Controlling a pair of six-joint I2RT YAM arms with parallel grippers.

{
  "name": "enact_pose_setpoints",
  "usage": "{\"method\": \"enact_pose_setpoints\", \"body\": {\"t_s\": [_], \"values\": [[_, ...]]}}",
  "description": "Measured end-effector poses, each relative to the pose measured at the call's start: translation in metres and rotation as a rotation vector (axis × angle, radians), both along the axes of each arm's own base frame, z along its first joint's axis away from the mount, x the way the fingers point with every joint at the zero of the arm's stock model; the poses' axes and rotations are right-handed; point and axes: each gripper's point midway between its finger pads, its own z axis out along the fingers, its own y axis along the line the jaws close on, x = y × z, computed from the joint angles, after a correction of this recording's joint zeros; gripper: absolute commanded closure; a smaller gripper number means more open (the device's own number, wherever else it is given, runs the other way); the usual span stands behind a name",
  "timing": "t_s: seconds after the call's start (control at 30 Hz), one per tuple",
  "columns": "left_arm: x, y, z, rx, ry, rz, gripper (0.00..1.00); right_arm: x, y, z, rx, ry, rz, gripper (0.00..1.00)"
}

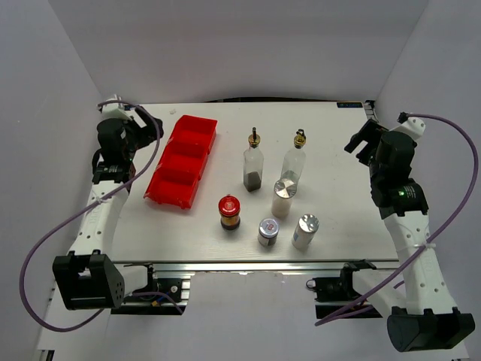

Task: Organize the condiment bottles

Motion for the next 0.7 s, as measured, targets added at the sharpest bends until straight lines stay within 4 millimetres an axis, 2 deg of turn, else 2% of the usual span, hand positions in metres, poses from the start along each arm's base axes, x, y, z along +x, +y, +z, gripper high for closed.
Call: {"method": "enact_pose_setpoints", "body": {"t_s": [0.1, 0.2, 0.33, 0.4, 0.6, 0.7], "values": [[0.004, -0.035, -0.014, 0.023, 0.031, -0.136, 0.02, -0.004, 0.003, 0.007, 0.014, -0.026, 0.016, 0.11], [0.001, -0.092, -0.035, 0.088, 0.074, -0.318, 0.02, -0.005, 0.01, 0.008, 0.027, -0.03, 0.054, 0.1], [-0.019, -0.164, -0.056, 0.177, 0.095, -0.592, 0.02, -0.006, 0.02, 0.006, 0.032, -0.025, 0.114, 0.11], [-0.028, -0.182, -0.056, 0.199, 0.073, -0.689, 0.02, -0.007, 0.023, 0.005, 0.028, -0.022, 0.14, 0.11], [-0.045, -0.205, -0.032, 0.24, -0.08, -0.841, 0.02, -0.007, 0.033, 0.004, 0.017, -0.016, 0.205, 0.1], [-0.053, -0.226, -0.023, 0.263, -0.134, -0.926, 0.02, -0.008, 0.037, 0.003, 0.015, -0.013, 0.234, 0.11]]}}
